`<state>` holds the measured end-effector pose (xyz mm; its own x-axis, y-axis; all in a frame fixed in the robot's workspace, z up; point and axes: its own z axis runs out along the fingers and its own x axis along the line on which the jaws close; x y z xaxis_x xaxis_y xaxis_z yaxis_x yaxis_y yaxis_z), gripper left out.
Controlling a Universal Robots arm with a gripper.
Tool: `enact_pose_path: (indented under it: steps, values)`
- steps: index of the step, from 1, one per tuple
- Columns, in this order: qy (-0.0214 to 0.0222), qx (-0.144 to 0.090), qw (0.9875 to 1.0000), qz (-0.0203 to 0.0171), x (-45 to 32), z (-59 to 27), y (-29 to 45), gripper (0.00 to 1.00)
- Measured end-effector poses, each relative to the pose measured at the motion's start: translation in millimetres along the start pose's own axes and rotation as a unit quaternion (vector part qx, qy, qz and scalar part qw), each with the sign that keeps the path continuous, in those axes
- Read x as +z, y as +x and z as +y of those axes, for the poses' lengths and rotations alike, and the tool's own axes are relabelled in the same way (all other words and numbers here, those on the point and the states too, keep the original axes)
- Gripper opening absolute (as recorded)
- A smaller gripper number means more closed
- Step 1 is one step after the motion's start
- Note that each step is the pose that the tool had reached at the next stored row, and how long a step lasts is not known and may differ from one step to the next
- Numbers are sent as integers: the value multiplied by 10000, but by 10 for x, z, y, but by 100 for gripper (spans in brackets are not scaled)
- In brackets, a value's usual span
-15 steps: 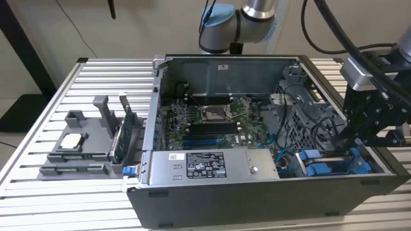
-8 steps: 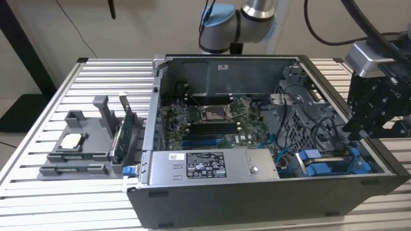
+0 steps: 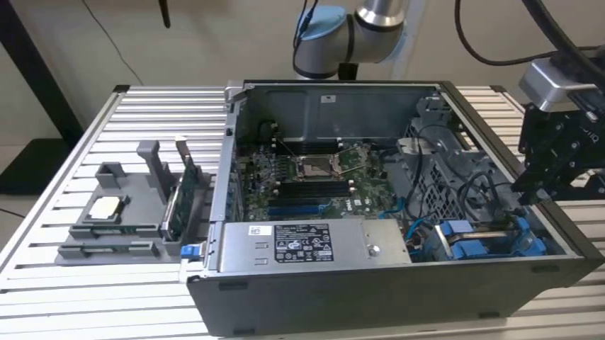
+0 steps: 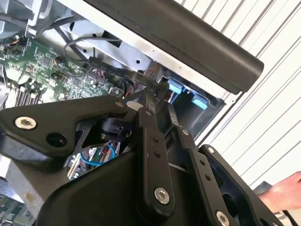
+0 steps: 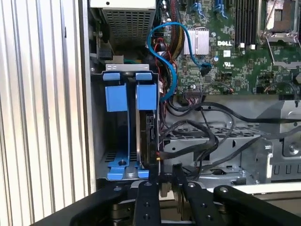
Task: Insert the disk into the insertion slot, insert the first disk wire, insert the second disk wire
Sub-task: 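Insert the first disk wire, then insert the second disk wire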
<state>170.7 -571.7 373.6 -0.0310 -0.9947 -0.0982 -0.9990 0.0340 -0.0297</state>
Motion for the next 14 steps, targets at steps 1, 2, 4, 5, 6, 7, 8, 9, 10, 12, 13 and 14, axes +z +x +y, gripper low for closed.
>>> enact_pose_path:
  steps: [1, 2, 4, 5, 6, 7, 8, 9, 10, 12, 13, 14]
  values:
    - [0, 0, 10000, 1, 0, -13, -4, 27]
    - [0, 0, 10000, 0, 2, -25, -7, 27]
    - [0, 0, 10000, 0, 5, -45, -9, 27]
    - [0, 0, 10000, -1, 9, -53, -9, 27]
    - [0, 0, 10000, -1, 14, -59, -9, 24]
    - [0, 0, 10000, -1, 17, -64, -9, 24]
    - [0, 0, 10000, -2, 22, -69, -8, 24]
    - [0, 0, 10000, -3, 26, -73, -8, 17]
    - [0, 0, 10000, -4, 30, -76, -8, 17]
    - [0, 1, 10000, -4, 34, -80, -8, 17]
    - [0, 1, 10000, -4, 35, -80, -8, 17]
    - [0, 1, 10000, -4, 36, -81, -8, 17]
